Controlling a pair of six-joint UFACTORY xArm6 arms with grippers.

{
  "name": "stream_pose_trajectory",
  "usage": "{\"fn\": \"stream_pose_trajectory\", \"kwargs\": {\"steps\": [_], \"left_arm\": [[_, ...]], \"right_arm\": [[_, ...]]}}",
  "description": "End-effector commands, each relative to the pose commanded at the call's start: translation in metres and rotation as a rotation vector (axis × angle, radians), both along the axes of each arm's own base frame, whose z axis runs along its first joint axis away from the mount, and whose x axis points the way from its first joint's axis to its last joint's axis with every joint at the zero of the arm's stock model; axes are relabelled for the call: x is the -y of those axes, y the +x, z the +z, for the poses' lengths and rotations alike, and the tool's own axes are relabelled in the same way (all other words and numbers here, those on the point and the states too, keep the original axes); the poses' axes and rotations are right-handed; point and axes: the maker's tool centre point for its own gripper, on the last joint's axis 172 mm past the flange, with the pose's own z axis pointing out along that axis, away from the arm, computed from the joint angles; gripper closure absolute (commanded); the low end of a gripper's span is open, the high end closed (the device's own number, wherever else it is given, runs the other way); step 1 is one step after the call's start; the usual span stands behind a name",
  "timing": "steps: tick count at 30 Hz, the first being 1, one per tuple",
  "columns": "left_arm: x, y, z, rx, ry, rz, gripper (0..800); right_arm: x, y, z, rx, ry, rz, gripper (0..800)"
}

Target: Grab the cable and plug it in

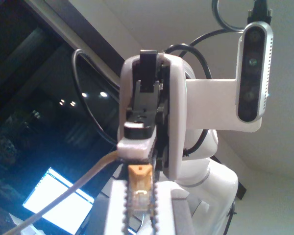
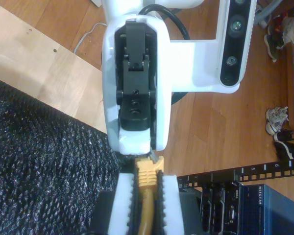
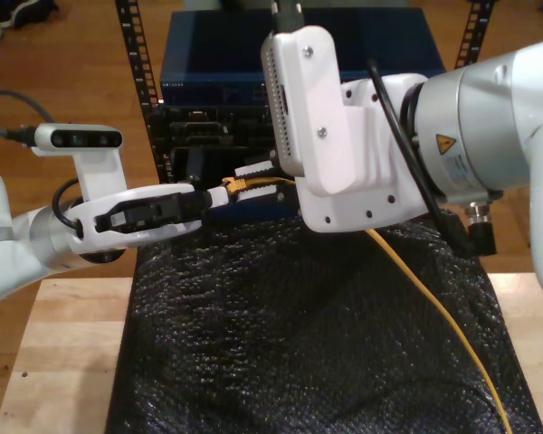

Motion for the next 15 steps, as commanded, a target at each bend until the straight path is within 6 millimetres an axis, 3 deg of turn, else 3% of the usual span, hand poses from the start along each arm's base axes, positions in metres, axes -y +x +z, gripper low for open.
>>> {"fn": "stream_pose_trajectory", "kwargs": {"steps": [15], "left_arm": [[0.0005, 0.0003, -0.0007, -0.027, 0.009, -0.016, 780]], "right_arm": [[-0.0011, -0.0012, 0.0002, -0.005, 0.005, 0.002, 659]]}}
